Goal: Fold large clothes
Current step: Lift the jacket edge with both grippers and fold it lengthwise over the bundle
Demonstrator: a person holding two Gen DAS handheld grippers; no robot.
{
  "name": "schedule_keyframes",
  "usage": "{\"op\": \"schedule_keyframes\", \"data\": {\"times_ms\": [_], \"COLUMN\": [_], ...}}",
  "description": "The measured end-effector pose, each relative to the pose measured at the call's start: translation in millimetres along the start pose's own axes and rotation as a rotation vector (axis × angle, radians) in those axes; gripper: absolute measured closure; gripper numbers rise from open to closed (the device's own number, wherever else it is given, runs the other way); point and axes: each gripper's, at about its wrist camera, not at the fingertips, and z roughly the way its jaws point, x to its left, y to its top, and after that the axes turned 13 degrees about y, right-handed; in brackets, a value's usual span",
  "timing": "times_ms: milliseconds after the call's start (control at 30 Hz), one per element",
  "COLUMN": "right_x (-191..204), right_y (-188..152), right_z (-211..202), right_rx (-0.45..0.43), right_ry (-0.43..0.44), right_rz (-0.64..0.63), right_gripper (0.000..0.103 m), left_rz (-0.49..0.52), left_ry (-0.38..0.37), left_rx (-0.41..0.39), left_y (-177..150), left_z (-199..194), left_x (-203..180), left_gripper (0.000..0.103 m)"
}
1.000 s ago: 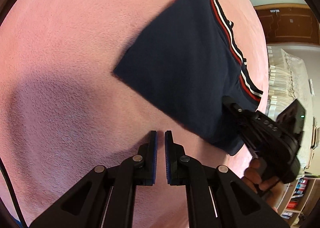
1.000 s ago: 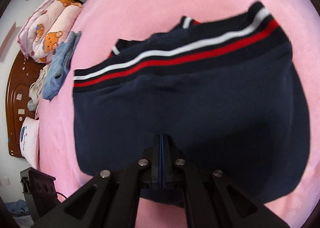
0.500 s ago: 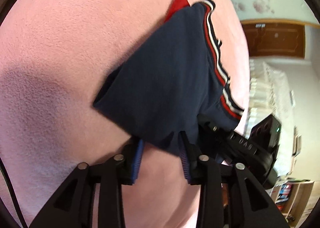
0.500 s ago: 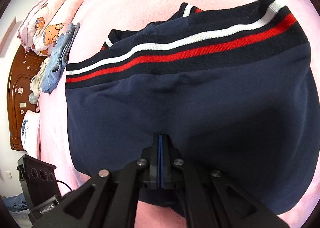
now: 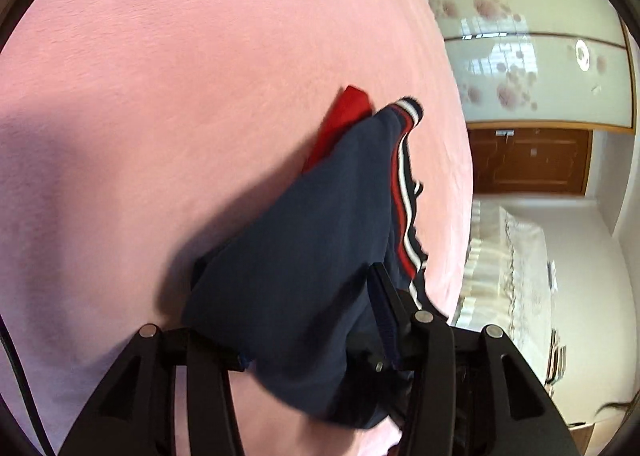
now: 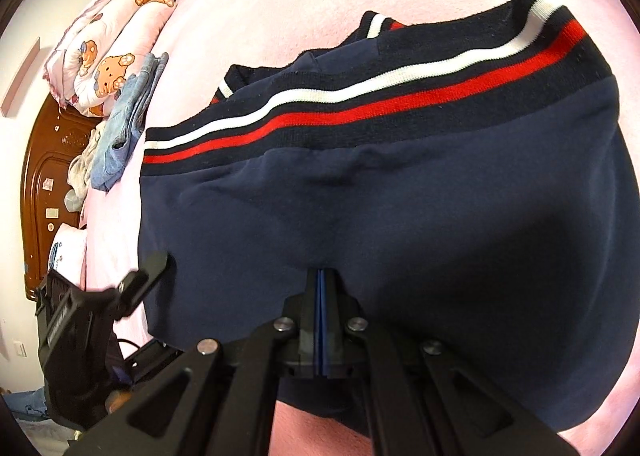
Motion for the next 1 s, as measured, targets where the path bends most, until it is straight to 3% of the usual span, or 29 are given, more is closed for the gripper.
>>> {"op": "schedule_keyframes", "data": {"times_ms": [67,133,233,400,533,667,800,933,1000], "right_x": [-1.9,-3.5,-6.0,-12.9,-17.2,-16.9,-31.0,-57.1,-68.7], "right_y": [-1.4,-2.5,-3.6,-3.3,-2.8,-2.1,3.6,10.9,16.2], "right_z": [-1.9,-3.6,-6.2,-11.8,-17.6,-28.6,-46.1,-72.9,-87.6], "right_rx": [-0.003,-0.005,-0.008,-0.012,-0.005,-0.001,0.011,-0.026,-0.046], "right_ry": [0.005,0.014,0.025,0.060,0.087,0.094,0.091,0.169,0.158], "right_rz": [0.003,0.005,0.009,0.029,0.030,-0.009,0.005,0.050,0.058], "right_gripper": [0.103,0.103,0.103,0.103,0.103,0.103,0.103,0.103,0.103], "left_rz": [-0.011,-0.024,-0.010,0.170,0.312,0.393,0.553,0.681,0.711], "left_ry": [-0.007,-0.012,-0.007,0.025,0.124,0.082,0.071,0.085,0.092], "left_rx": [-0.029,-0.054,-0.086,-0.153,-0.197,-0.219,-0.232,-0.217,-0.204], "left_y": [1.9,1.5,-4.5,-15.9,-32.0,-50.7,-79.6,-113.0,-128.4], "left_z": [-1.9,-5.5,-8.7,-29.8,-40.2,-46.0,-49.2,-44.4,-38.5], "left_x": [-0.7,0.1,-8.4,-53.2,-97.9,-138.1,-179.1,-208.5,-216.4], "left_gripper": [0.066,0.080,0.086,0.088,0.089,0.090,0.090,0.090,0.090]}}
